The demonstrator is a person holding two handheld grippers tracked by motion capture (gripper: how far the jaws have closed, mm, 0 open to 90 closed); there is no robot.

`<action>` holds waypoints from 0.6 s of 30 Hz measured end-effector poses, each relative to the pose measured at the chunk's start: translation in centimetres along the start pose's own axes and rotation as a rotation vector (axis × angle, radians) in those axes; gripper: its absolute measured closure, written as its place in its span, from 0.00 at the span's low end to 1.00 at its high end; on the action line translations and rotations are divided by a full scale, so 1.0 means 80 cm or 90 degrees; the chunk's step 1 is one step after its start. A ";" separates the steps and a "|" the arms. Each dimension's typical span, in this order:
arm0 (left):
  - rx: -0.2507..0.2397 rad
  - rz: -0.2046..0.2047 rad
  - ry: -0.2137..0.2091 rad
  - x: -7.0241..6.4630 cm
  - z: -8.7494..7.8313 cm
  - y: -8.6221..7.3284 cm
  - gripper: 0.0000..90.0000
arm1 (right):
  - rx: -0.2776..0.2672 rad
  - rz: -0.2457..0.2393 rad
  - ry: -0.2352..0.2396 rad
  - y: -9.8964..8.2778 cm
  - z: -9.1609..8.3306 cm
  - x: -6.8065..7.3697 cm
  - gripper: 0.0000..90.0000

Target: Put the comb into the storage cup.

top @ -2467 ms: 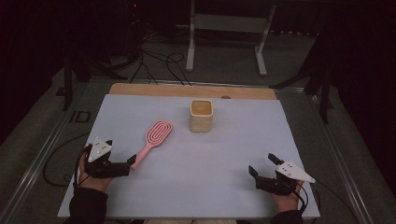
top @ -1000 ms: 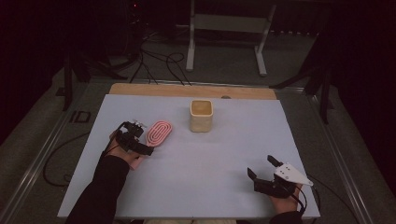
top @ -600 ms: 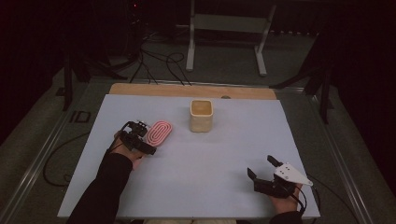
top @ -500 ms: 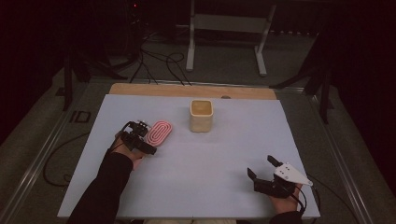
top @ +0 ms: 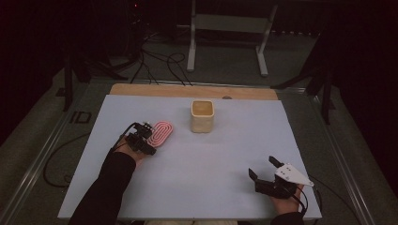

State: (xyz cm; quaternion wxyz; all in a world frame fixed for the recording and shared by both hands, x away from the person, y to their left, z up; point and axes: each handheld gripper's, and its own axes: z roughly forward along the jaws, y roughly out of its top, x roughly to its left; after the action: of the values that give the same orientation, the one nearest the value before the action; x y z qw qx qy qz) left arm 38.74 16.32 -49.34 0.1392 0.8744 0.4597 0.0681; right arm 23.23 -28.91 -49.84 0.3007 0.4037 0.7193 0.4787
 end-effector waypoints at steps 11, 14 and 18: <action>0.024 -0.012 0.003 0.003 0.000 0.008 0.70 | 0.005 -0.013 -0.005 0.000 0.001 0.001 0.11; 0.025 -0.013 0.004 0.003 0.000 0.009 0.71 | 0.006 -0.015 -0.007 0.000 0.001 0.002 0.11; 0.027 -0.016 0.003 0.003 0.000 0.009 0.75 | 0.008 -0.021 -0.009 0.000 0.001 0.003 0.11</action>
State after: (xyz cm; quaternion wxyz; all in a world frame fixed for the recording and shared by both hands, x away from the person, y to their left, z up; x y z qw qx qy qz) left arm 39.47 16.16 -49.09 0.1203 0.8713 0.4722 0.0586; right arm 23.20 -28.66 -49.86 0.3110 0.3970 0.7268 0.4664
